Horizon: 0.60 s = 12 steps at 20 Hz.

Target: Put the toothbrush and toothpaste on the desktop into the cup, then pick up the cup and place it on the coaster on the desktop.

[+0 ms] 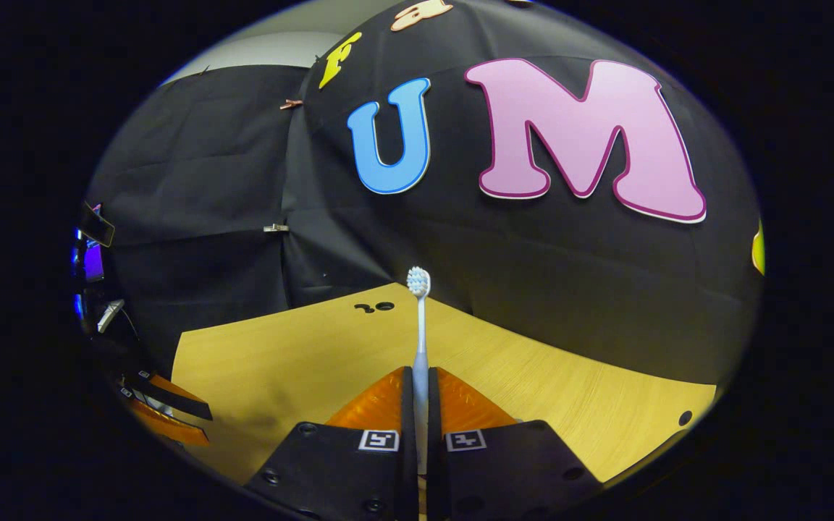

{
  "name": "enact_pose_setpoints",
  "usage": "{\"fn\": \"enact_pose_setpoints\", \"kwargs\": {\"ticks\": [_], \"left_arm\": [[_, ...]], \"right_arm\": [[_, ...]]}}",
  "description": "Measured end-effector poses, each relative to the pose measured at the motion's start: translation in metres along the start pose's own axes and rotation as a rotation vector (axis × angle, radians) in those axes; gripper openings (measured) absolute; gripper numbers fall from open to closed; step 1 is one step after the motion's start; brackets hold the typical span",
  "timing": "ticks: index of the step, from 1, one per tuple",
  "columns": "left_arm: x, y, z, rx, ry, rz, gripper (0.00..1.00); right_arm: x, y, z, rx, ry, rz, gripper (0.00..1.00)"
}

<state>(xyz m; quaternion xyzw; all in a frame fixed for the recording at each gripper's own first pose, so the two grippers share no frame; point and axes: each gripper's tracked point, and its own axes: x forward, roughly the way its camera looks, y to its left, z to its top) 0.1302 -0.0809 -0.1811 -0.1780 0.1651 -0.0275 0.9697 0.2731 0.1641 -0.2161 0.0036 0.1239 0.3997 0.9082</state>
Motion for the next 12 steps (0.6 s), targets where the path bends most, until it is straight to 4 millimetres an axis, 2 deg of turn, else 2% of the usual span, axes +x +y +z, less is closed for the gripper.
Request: {"fn": "enact_pose_setpoints", "kwargs": {"ticks": [4, 12], "left_arm": [[0.007, -0.001, 0.001, -0.005, -0.009, 0.027, 0.66], [0.007, -0.002, 0.001, -0.013, -0.009, 0.036, 0.66]], "right_arm": [[0.005, -0.007, -0.008, -0.009, -0.001, -0.005, 0.09], [-0.007, -0.01, -0.015, -0.035, 0.018, -0.036, 0.12]]}}
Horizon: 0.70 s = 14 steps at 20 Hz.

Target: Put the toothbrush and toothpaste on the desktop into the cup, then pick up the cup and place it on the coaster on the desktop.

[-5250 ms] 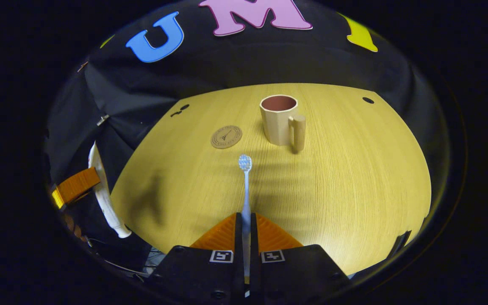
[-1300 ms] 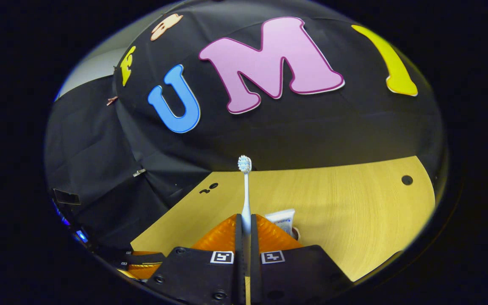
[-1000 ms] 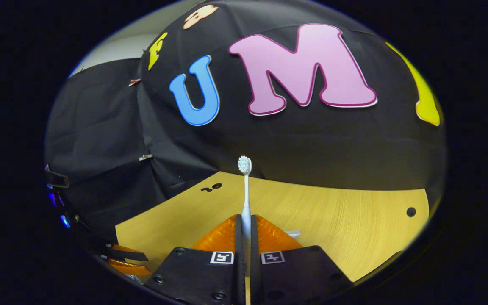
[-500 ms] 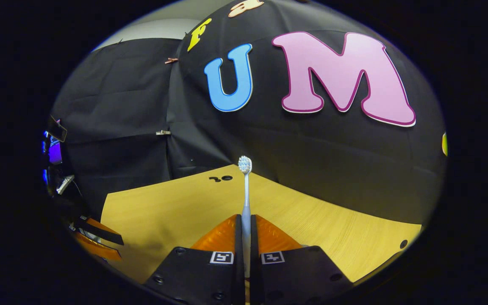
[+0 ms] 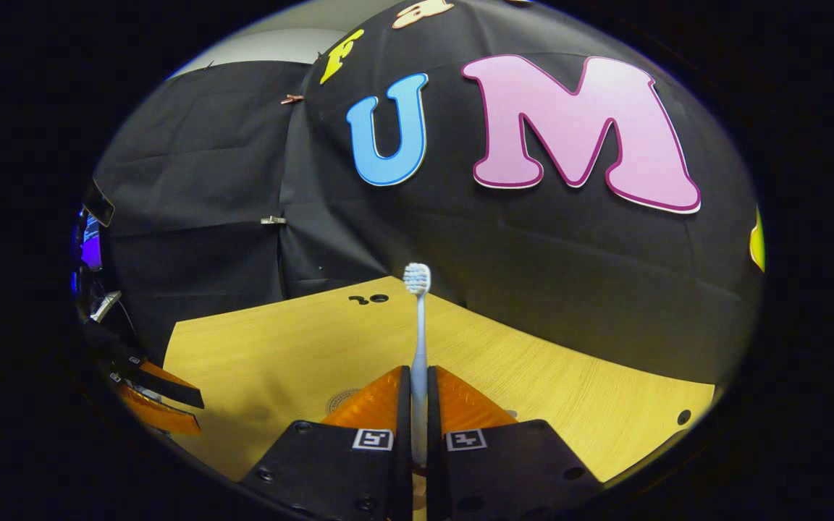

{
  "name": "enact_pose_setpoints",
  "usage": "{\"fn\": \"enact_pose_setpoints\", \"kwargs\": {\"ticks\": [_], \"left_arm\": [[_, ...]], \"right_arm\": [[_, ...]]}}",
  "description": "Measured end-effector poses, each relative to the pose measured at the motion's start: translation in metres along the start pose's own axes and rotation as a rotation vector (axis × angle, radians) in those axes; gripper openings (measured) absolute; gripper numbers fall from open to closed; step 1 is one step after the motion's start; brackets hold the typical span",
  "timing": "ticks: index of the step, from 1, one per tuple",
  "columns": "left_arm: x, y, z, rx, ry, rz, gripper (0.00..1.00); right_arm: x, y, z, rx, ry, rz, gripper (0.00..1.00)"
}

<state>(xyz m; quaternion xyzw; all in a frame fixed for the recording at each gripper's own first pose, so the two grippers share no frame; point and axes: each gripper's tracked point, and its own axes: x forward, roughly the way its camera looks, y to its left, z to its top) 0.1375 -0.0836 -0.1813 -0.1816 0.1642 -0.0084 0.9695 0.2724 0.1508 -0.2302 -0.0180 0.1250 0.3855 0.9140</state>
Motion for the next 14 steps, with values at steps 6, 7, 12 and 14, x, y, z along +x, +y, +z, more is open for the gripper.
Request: {"fn": "enact_pose_setpoints", "kwargs": {"ticks": [6, 7, 12, 14], "left_arm": [[-0.009, 0.006, 0.002, 0.01, 0.015, -0.013, 0.66], [-0.01, 0.006, 0.002, 0.011, 0.018, -0.017, 0.66], [-0.016, 0.007, 0.002, 0.023, 0.033, -0.049, 0.66], [-0.019, 0.006, 0.004, 0.027, 0.035, -0.065, 0.66]], "right_arm": [[-0.016, 0.001, -0.002, -0.054, 0.046, -0.05, 0.13], [-0.02, 0.001, 0.0, -0.058, 0.048, -0.061, 0.14], [-0.042, -0.002, 0.005, -0.083, 0.079, -0.115, 0.23], [-0.052, -0.001, 0.005, -0.089, 0.096, -0.128, 0.23]]}}
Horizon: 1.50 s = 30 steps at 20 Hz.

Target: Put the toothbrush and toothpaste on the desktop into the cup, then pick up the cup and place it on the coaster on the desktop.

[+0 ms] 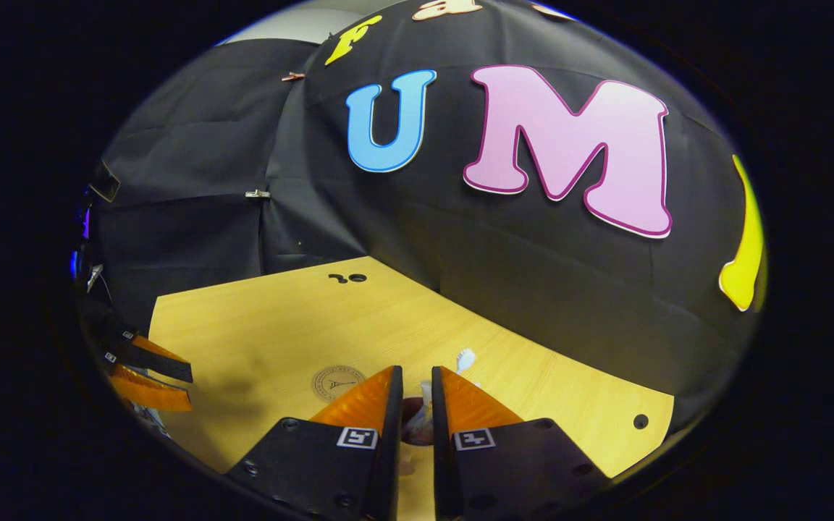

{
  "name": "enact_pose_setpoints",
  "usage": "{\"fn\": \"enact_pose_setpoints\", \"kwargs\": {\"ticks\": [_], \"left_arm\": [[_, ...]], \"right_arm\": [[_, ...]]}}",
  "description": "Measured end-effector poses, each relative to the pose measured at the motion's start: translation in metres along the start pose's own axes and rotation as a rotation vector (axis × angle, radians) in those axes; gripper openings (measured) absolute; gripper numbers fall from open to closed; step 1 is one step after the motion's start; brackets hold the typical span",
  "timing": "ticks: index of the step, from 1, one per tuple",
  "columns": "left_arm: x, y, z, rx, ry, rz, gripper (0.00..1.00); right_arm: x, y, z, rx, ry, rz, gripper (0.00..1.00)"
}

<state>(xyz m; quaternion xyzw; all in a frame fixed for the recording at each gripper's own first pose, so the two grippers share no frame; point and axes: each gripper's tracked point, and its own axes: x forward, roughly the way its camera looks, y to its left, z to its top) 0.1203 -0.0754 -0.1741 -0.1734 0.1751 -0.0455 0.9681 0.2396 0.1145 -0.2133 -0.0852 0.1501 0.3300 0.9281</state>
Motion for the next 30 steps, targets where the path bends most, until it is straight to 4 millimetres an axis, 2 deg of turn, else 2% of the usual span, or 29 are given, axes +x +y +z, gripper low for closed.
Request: {"fn": "enact_pose_setpoints", "kwargs": {"ticks": [4, 7, 9, 13, 16, 21, 22, 24, 25, 29, 30], "left_arm": [[-0.006, -0.006, 0.003, 0.034, 0.003, -0.039, 0.66], [-0.008, -0.009, 0.005, 0.064, 0.009, -0.071, 0.66], [-0.011, -0.009, 0.007, 0.073, 0.013, -0.09, 0.66], [-0.021, -0.005, 0.01, 0.083, 0.017, -0.119, 0.66], [-0.028, 0.006, 0.01, 0.088, 0.022, -0.124, 0.66], [-0.038, 0.022, 0.0, 0.073, 0.045, -0.126, 0.66], [-0.039, 0.026, -0.002, 0.07, 0.049, -0.125, 0.66], [-0.042, 0.032, -0.005, 0.064, 0.059, -0.124, 0.66], [-0.043, 0.036, -0.006, 0.063, 0.062, -0.121, 0.66], [-0.043, 0.052, -0.004, 0.047, 0.064, -0.111, 0.66], [-0.044, 0.055, -0.003, 0.044, 0.062, -0.109, 0.66]], "right_arm": [[-0.024, 0.004, -0.009, 0.022, 0.056, -0.013, 0.27], [-0.039, 0.008, -0.022, 0.077, 0.123, -0.027, 0.28], [-0.045, 0.01, -0.034, 0.131, 0.185, -0.035, 0.34], [-0.05, 0.006, -0.056, 0.206, 0.296, -0.07, 0.35], [-0.047, 0.009, -0.079, 0.248, 0.389, -0.074, 0.35], [-0.039, 0.014, -0.107, 0.31, 0.518, -0.084, 0.41], [-0.034, 0.015, -0.115, 0.317, 0.539, -0.092, 0.36], [-0.026, 0.014, -0.124, 0.326, 0.578, -0.107, 0.36], [-0.022, 0.015, -0.128, 0.326, 0.597, -0.109, 0.41], [-0.003, 0.018, -0.149, 0.327, 0.663, -0.121, 0.41], [0.001, 0.018, -0.154, 0.329, 0.68, -0.122, 0.36]]}}
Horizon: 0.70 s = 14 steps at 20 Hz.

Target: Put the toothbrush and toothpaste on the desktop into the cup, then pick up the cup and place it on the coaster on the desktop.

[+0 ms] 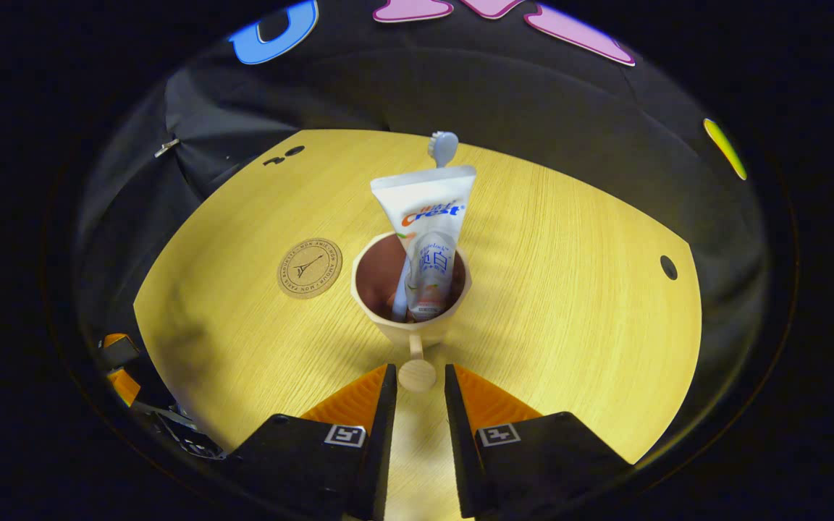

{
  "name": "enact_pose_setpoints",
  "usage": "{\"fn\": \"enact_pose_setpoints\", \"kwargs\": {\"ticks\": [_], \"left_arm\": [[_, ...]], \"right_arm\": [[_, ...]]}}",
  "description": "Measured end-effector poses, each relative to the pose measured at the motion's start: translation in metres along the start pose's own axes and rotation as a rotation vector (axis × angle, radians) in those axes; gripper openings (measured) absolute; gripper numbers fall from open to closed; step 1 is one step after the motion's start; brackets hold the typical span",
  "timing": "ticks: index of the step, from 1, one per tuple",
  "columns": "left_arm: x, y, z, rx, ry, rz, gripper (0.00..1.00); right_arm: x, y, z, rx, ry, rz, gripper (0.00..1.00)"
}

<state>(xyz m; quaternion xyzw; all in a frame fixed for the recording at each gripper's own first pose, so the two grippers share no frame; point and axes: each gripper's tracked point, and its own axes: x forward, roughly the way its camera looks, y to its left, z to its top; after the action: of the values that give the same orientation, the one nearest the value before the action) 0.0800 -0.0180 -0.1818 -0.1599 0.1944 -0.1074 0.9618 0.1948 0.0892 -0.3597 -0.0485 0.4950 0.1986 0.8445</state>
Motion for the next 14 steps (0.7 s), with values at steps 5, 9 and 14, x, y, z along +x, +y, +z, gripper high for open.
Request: {"fn": "enact_pose_setpoints", "kwargs": {"ticks": [5, 9, 14], "left_arm": [[-0.001, 0.025, -0.005, -0.013, 0.009, 0.029, 0.66], [-0.002, 0.041, -0.013, -0.035, 0.023, 0.053, 0.66], [-0.001, 0.049, -0.013, -0.055, 0.024, 0.062, 0.66]], "right_arm": [[0.028, -0.003, -0.01, -0.009, 0.093, -0.028, 0.41], [0.04, -0.001, -0.012, -0.024, 0.146, -0.035, 0.41], [0.05, 0.0, -0.01, -0.039, 0.205, -0.048, 0.41]]}}
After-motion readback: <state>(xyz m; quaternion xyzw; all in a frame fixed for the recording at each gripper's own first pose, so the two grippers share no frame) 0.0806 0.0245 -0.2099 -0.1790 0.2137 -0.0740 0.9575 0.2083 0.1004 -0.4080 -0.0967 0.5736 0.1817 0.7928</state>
